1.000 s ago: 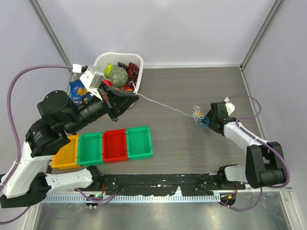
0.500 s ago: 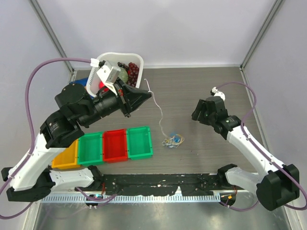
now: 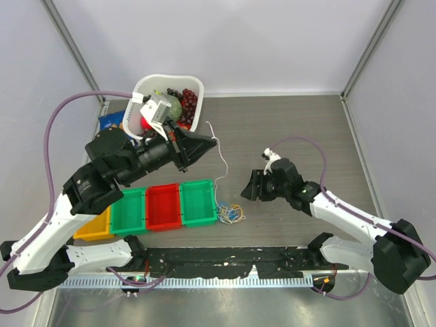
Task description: Untangle the cables
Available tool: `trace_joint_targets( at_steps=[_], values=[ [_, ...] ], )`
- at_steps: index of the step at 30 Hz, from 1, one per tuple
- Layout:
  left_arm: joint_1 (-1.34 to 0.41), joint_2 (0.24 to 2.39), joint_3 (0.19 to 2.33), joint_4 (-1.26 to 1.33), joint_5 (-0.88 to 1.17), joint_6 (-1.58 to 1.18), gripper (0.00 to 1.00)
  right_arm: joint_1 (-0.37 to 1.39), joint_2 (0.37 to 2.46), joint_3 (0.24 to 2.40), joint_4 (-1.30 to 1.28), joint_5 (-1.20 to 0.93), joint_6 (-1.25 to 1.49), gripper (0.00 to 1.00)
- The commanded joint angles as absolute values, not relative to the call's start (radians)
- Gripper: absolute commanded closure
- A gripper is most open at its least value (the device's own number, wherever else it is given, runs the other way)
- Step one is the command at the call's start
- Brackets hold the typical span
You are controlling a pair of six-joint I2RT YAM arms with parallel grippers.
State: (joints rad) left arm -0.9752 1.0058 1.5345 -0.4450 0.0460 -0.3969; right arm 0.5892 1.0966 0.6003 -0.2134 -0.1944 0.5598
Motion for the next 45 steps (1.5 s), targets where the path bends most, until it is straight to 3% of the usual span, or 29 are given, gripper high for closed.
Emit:
trace_joint_targets(
  at_steps=[1, 5, 12, 17, 22, 24, 26, 27, 28, 34, 39, 42, 45],
  values=[
    [-0.977, 1.006, 1.497, -0.377, 0.043, -0.439, 1.00, 0.702, 1.010, 0.536, 0.049, -0.276, 0.621, 0.44],
    [-0.979, 1.023, 1.508, -0.394, 0.034, -0.426, 1.00, 0.768, 0.985, 0.476, 0.158, -0.304, 0.655, 0.51],
    [-0.979, 1.028, 1.500, -0.380, 0.032, -0.430, 1.00, 0.847, 1.100, 0.479, 0.199, -0.276, 0.654, 0.52],
    [-0.979, 1.019, 1.494, -0.396, 0.022, -0.417, 1.00, 0.867, 1.190, 0.459, 0.287, -0.285, 0.683, 0.64],
    [-0.979, 1.012, 1.477, -0.383, 0.014, -0.408, 1.00, 0.873, 1.229, 0.468, 0.302, -0.316, 0.689, 0.66],
    [-0.979, 1.009, 1.471, -0.390, 0.009, -0.403, 1.00, 0.873, 1.235, 0.469, 0.295, -0.316, 0.695, 0.72],
    [-0.977, 1.008, 1.467, -0.400, 0.009, -0.391, 1.00, 0.873, 1.221, 0.488, 0.231, -0.276, 0.681, 0.87],
    [-0.979, 1.006, 1.463, -0.408, -0.032, -0.385, 1.00, 0.874, 1.204, 0.498, 0.183, -0.209, 0.664, 0.98],
    [-0.979, 1.003, 1.459, -0.417, -0.053, -0.377, 1.00, 0.873, 1.153, 0.537, 0.066, -0.105, 0.658, 0.99],
    [-0.979, 0.954, 1.338, -0.426, -0.325, -0.350, 1.00, 0.873, 0.852, 0.809, -0.386, 0.442, 0.600, 0.99],
    [-0.979, 0.878, 1.174, -0.436, -0.629, -0.411, 1.00, 0.871, 0.802, 1.131, -0.684, 0.947, 0.607, 0.99],
    [-0.977, 0.781, 1.114, -0.426, -0.649, -0.423, 1.00, 0.870, 0.827, 1.212, -0.803, 1.242, 0.615, 0.99],
    [-0.979, 0.704, 1.123, -0.422, -0.618, -0.402, 1.00, 0.838, 0.856, 1.249, -0.825, 1.397, 0.620, 0.99]
  ],
)
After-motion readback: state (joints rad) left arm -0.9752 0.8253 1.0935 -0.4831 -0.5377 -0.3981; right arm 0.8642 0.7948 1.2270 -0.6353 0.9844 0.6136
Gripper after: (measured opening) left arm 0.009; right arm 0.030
